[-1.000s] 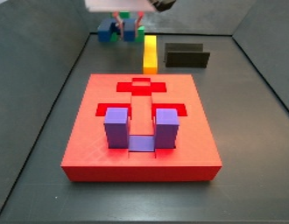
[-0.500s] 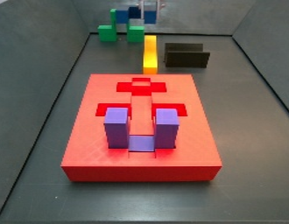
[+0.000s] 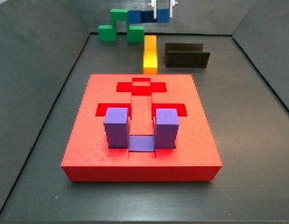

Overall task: Pick up the blue object. Move up. Place the blue object on the fixture. Regrasp the blue object. Move to above the board. Insert the blue object.
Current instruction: Place the blue object on the fixture.

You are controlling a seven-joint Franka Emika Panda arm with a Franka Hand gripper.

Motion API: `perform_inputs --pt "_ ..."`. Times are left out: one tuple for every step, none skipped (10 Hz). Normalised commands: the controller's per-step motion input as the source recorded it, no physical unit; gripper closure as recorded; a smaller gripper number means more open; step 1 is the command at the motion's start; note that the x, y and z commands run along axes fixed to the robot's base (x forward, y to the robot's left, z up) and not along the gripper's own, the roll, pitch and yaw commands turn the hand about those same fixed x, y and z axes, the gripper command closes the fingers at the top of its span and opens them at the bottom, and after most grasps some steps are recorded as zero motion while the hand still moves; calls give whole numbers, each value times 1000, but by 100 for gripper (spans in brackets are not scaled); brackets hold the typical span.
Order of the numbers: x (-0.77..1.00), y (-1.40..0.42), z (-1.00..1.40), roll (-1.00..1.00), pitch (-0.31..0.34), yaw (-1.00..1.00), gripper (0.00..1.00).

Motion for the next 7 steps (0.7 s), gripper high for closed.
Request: perform_inputs --pt "971 -14 -3 -360 49 0 100" --pt "914 0 -26 -357 180 0 100" --pt "963 0 -31 -466 243 0 100" --pt "994 0 -63 -454 200 0 100" --pt "1000 -23 -14 -483 137 0 100" --pt "1000 -43 0 -534 86 -40 100" --pt "1000 0 -29 -649 11 -106 100"
